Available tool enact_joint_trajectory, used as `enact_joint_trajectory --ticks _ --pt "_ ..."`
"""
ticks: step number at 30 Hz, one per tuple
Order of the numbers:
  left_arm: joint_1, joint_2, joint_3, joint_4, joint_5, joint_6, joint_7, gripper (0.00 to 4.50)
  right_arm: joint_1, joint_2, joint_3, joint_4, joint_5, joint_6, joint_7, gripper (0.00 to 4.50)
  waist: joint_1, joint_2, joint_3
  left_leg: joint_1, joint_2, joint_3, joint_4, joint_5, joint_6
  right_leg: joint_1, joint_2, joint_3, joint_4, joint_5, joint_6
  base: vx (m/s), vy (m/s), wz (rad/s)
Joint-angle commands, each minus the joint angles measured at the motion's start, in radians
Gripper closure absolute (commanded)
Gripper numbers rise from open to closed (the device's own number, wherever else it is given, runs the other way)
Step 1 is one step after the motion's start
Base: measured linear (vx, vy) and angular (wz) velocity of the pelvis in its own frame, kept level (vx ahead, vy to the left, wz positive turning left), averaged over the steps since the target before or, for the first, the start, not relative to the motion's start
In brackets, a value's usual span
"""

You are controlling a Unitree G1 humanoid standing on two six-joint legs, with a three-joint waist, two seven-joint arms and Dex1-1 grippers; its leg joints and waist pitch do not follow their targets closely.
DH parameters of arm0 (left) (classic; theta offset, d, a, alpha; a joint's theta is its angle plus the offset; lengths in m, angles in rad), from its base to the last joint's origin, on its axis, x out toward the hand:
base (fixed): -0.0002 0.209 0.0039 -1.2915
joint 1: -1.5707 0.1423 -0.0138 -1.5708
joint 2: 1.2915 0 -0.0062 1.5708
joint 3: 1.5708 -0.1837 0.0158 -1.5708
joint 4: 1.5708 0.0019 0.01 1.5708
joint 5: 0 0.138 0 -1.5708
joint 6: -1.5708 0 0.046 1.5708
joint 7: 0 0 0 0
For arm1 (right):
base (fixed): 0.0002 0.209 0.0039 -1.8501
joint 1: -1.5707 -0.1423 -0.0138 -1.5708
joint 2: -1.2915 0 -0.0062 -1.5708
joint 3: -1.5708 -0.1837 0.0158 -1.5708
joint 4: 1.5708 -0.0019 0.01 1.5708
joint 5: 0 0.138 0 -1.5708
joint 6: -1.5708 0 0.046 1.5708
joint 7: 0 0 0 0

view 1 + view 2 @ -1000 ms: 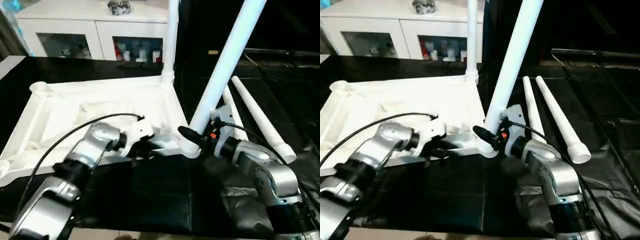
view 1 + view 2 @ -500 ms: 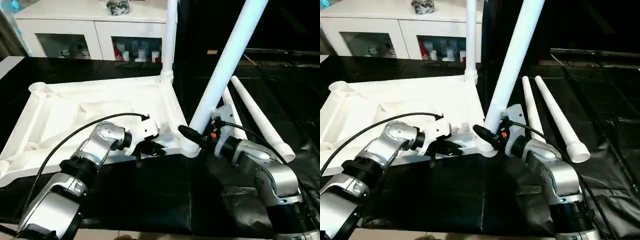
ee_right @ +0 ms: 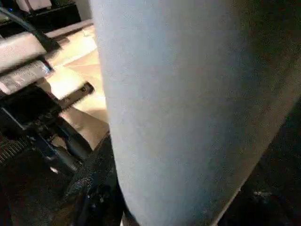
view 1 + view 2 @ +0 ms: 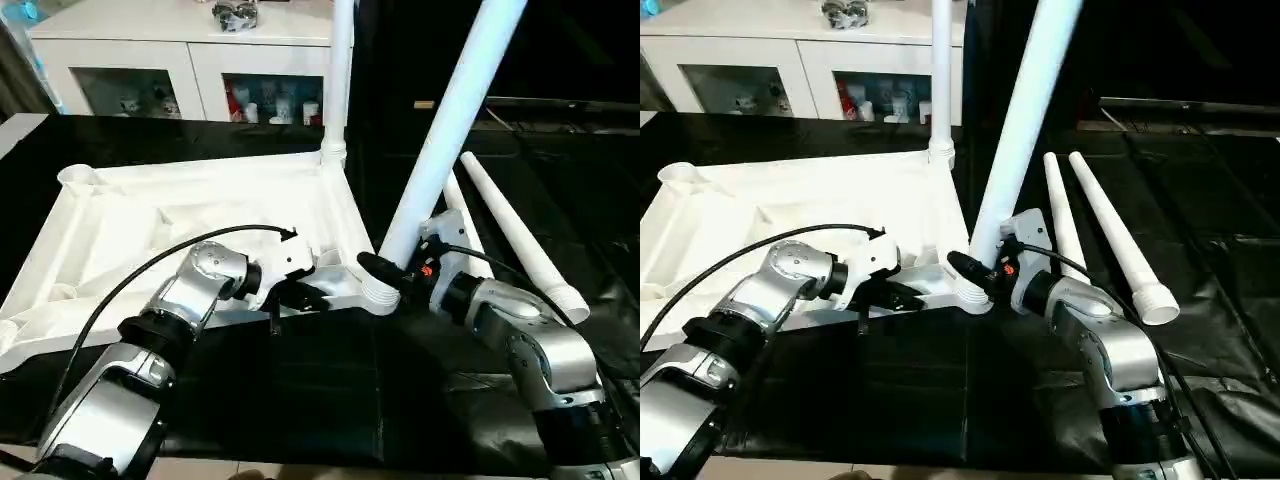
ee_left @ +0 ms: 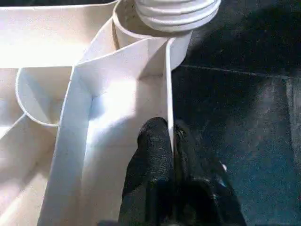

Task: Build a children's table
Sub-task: Insert table leg to table base

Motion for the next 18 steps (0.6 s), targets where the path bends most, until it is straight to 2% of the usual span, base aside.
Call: enact_joint_trajectory --ticks 1,2,3,5,6,8,9,10,11,13,18 --pt "0.005 0.013 0.005 -0.001 -0.009 -0.02 -0.027 4.5 -0.017 -0.007 0.002 0.018 -0.01 -0.018 0.014 2.56 0.003 -0.001 -0.074 0.01 0.07 -0.039 -0.065 -0.129 0.028 0.05 -0.116 0.072 -0.081 -0.185 -0.181 0.0 0.0 0.0" --pt "0.008 0.014 0.006 -0.003 -0.009 -0.02 -0.03 4.5 -0.021 -0.003 0.004 0.035 -0.012 -0.024 0.018 2.56 0.003 -0.004 -0.073 0.009 0.07 -0.038 -0.065 -0.132 0.027 0.05 -0.115 0.073 -0.081 -0.186 -0.181 0.0 0.0 0.0" --pt "0.008 0.014 0.006 -0.003 -0.009 -0.02 -0.03 4.5 -0.021 -0.003 0.004 0.035 -0.012 -0.024 0.018 2.56 0.005 -0.001 -0.074 0.011 0.072 -0.038 -0.065 -0.13 0.027 0.049 -0.117 0.073 -0.08 -0.179 -0.184 0.0 0.0 0.0" --pt "0.012 0.012 0.012 -0.008 -0.012 -0.012 -0.033 4.5 -0.03 0.004 0.012 0.063 -0.018 -0.032 0.026 2.56 0.005 -0.002 -0.075 0.01 0.072 -0.038 -0.065 -0.124 0.029 0.05 -0.117 0.073 -0.077 -0.16 -0.189 0.0 0.0 0.0" --pt "0.013 0.011 0.015 -0.012 -0.014 -0.01 -0.034 4.5 -0.033 0.006 0.015 0.075 -0.023 -0.036 0.028 2.56 0.004 -0.008 -0.074 0.009 0.073 -0.038 -0.066 -0.12 0.032 0.051 -0.117 0.073 -0.076 -0.158 -0.19 0.0 0.0 0.0" --pt "0.015 0.01 0.018 -0.016 -0.017 -0.008 -0.035 4.5 -0.04 0.007 0.018 0.093 -0.031 -0.043 0.027 2.56 0.004 -0.005 -0.073 0.009 0.071 -0.037 -0.065 -0.124 0.031 0.049 -0.119 0.073 -0.078 -0.174 -0.191 0.0 0.0 0.0" --pt "0.016 0.009 0.022 -0.02 -0.019 -0.004 -0.035 4.5 -0.045 0.006 0.019 0.107 -0.034 -0.048 0.03 2.56 0.003 -0.015 -0.073 0.008 0.071 -0.035 -0.065 -0.123 0.032 0.051 -0.118 0.073 -0.079 -0.182 -0.189 0.0 0.0 0.0" --pt "0.017 0.008 0.023 -0.021 -0.02 -0.004 -0.034 4.5 -0.046 0.005 0.019 0.109 -0.033 -0.046 0.032 2.56 0.006 -0.01 -0.073 0.008 0.071 -0.037 -0.065 -0.116 0.034 0.051 -0.12 0.073 -0.078 -0.188 -0.186 0.0 0.0 0.0" --pt "0.018 0.008 0.026 -0.022 -0.021 -0.003 -0.032 4.5 -0.048 0.004 0.021 0.111 -0.032 -0.041 0.036 2.56 0.005 -0.009 -0.073 0.008 0.071 -0.036 -0.065 -0.116 0.035 0.05 -0.12 0.074 -0.078 -0.189 -0.184 0.0 0.0 0.0" --pt "0.018 0.006 0.03 -0.021 -0.023 -0.001 -0.028 4.5 -0.049 0.0 0.025 0.115 -0.035 -0.04 0.044 2.56 0.005 -0.013 -0.073 0.008 0.072 -0.037 -0.065 -0.106 0.04 0.051 -0.118 0.073 -0.076 -0.181 -0.181 0.0 0.0 0.0" --pt "0.024 0.002 0.036 -0.028 -0.024 -0.001 -0.028 4.5 -0.049 -0.006 0.043 0.137 -0.045 -0.04 0.072 2.56 0.005 -0.013 -0.072 0.008 0.071 -0.036 -0.065 -0.114 0.04 0.05 -0.119 0.073 -0.081 -0.219 -0.169 0.0 0.0 0.0"
